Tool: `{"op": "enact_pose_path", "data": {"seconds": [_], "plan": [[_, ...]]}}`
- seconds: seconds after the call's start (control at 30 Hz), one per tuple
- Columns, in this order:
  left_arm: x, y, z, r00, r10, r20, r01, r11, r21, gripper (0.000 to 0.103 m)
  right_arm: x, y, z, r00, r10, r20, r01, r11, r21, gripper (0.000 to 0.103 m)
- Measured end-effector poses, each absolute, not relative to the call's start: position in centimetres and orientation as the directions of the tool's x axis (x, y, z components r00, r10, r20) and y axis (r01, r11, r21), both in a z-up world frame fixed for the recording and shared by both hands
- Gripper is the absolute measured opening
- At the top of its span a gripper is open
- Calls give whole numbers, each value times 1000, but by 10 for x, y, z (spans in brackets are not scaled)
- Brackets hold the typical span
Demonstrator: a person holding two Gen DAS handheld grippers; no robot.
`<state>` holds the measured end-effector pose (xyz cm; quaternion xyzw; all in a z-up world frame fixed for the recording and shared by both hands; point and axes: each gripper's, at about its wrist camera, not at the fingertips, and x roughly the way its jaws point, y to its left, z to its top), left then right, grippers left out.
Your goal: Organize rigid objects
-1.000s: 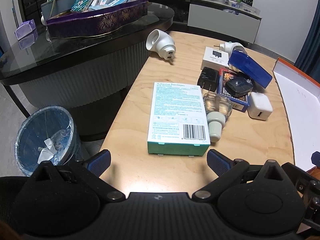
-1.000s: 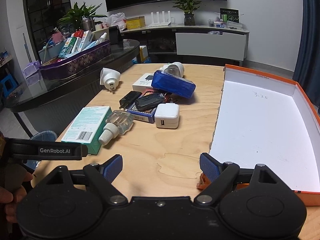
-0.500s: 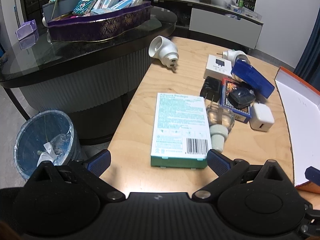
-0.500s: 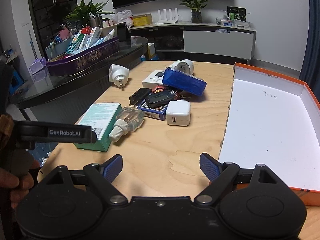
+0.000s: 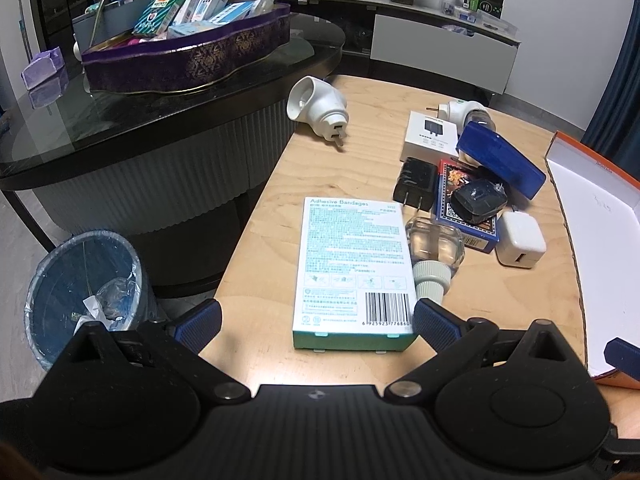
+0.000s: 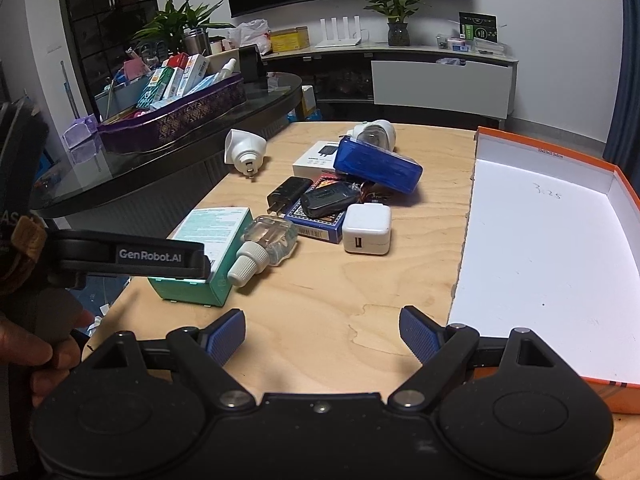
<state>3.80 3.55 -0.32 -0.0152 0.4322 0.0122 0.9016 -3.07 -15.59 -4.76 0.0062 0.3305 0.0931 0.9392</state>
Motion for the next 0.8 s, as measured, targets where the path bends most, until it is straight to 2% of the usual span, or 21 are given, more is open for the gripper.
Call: {"op": "enact_pose_path", "data": {"seconds": [0.8], "plan": [[64, 27, -6, 605, -25, -796, 2, 1000, -30, 103, -12, -156, -45, 753, 170, -636, -156, 985, 79, 99]]}}
